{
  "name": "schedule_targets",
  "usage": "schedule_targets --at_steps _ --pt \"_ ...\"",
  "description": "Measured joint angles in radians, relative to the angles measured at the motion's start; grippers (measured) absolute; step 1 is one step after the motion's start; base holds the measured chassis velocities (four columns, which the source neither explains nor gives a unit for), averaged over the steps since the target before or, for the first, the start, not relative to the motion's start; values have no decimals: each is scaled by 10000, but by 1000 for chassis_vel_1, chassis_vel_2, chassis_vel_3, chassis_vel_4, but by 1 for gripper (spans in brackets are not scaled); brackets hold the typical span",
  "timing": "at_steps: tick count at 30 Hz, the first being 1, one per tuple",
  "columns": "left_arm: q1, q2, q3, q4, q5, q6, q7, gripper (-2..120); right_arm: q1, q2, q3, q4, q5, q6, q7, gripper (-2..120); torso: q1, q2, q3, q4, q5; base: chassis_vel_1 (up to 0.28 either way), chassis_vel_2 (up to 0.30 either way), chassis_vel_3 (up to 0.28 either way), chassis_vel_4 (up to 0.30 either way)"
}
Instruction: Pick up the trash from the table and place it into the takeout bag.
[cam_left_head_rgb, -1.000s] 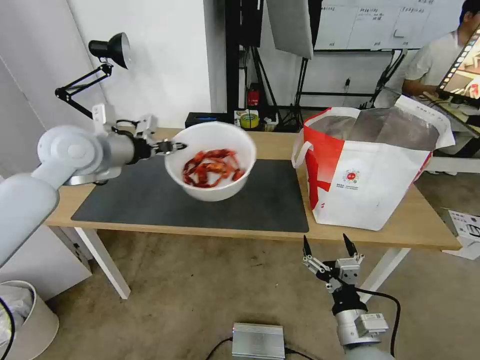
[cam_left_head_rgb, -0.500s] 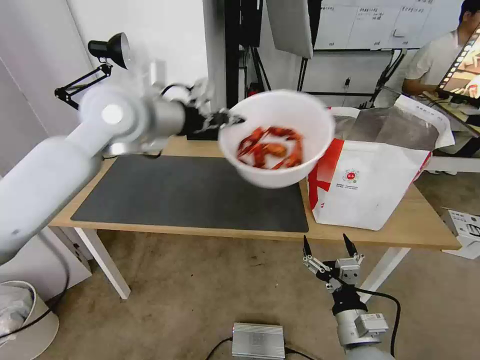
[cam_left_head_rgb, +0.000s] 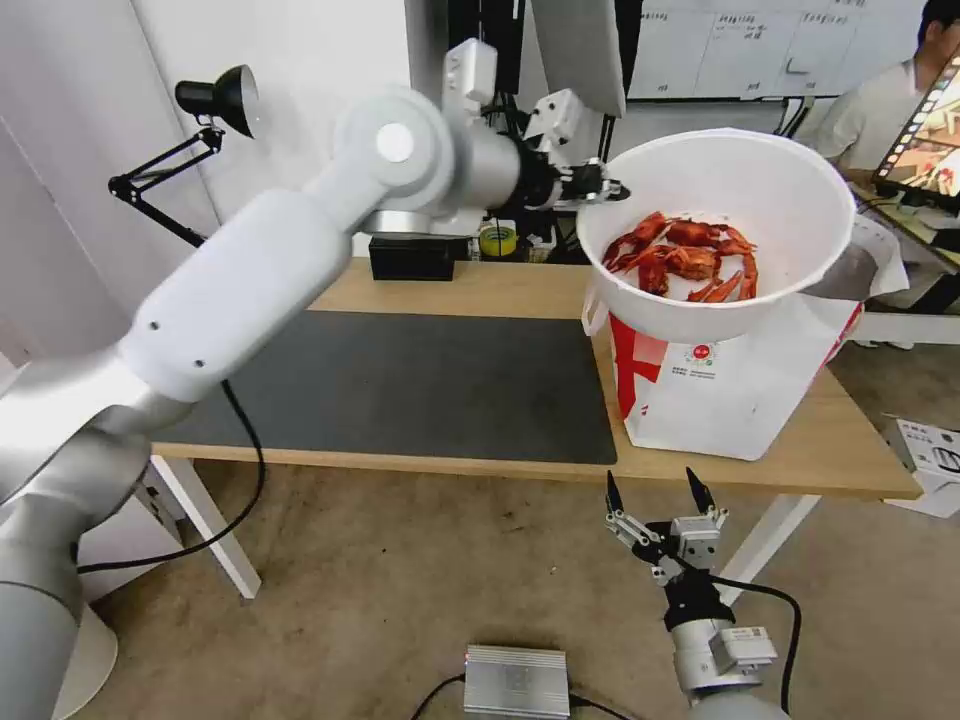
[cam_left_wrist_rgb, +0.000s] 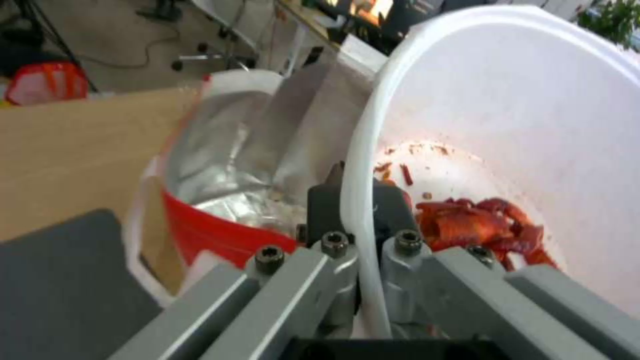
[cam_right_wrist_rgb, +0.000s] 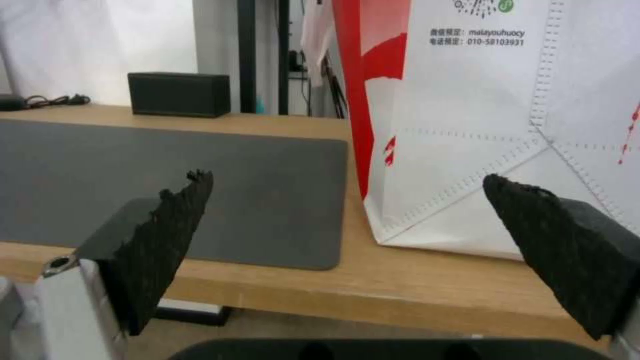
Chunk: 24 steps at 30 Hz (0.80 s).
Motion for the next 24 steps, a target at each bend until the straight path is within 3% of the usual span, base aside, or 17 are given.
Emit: schedule_targets --at_steps 6,17,24 --pt "-104 -959 49 636 51 -191 -311 0 0 0 0 0 0 0 0 100 0 0 0 0 0 0 0 0 0" --pt "-437 -3273 -154 2765 677 -457 -767 0 0 0 0 0 0 0 0 100 0 1 0 0 1 0 0 0 0" --pt "-450 -3980 -256 3659 1044 -873 -1189 0 0 0 0 0 0 0 0 100 0 0 -1 -2 1 0 0 0 0"
